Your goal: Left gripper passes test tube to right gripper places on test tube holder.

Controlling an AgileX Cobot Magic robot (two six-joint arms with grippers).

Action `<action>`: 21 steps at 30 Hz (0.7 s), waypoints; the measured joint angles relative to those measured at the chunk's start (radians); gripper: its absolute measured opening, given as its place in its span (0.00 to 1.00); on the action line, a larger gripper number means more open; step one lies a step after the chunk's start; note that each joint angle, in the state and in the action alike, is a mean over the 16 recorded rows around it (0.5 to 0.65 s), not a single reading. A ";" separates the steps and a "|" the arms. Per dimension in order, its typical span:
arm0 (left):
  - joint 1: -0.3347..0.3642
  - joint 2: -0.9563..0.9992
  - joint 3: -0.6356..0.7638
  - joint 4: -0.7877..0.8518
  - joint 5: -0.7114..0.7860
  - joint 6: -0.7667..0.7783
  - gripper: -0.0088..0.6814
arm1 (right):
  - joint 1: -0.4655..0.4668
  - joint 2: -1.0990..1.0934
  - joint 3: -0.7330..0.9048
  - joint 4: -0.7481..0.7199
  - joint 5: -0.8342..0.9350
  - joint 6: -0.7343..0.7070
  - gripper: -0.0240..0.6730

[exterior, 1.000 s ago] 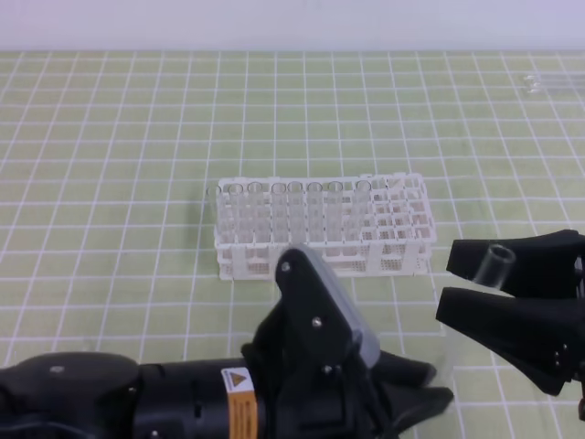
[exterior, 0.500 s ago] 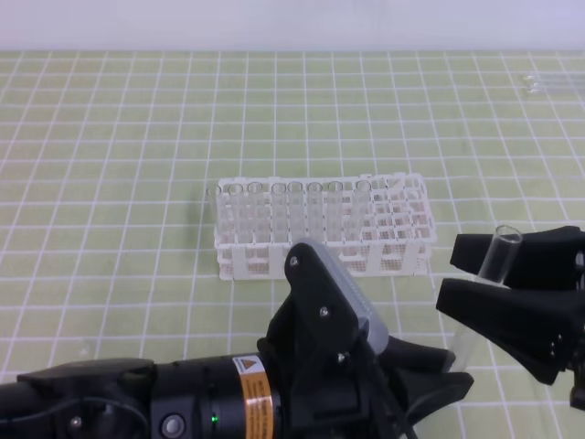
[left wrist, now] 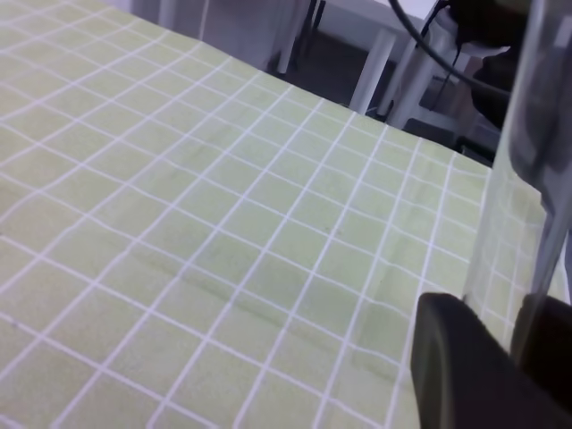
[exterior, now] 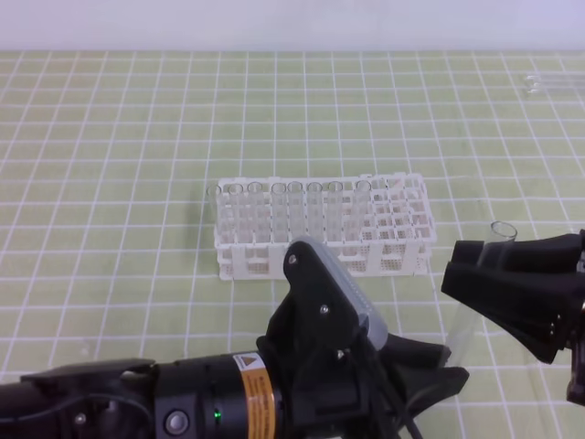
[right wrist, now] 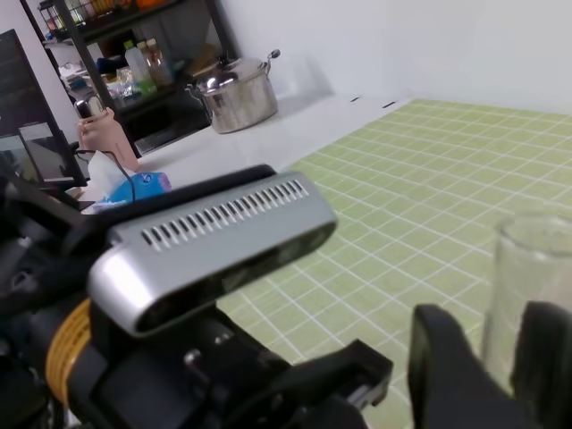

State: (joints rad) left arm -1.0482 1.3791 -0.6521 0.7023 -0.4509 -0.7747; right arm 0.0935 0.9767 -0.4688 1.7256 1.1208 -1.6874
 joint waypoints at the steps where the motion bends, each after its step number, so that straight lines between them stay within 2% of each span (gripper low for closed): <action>1: 0.000 0.003 0.000 -0.004 -0.005 0.002 0.08 | 0.000 0.000 0.000 0.000 -0.001 0.000 0.32; 9: 0.000 0.033 0.000 -0.030 -0.045 0.014 0.08 | 0.000 0.000 0.000 0.001 -0.007 -0.003 0.22; 21: 0.000 0.044 0.000 -0.042 -0.053 0.026 0.06 | 0.000 0.000 0.000 0.001 -0.011 -0.005 0.21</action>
State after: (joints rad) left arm -1.0481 1.4235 -0.6525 0.6603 -0.5041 -0.7489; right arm 0.0935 0.9767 -0.4688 1.7269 1.1095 -1.6924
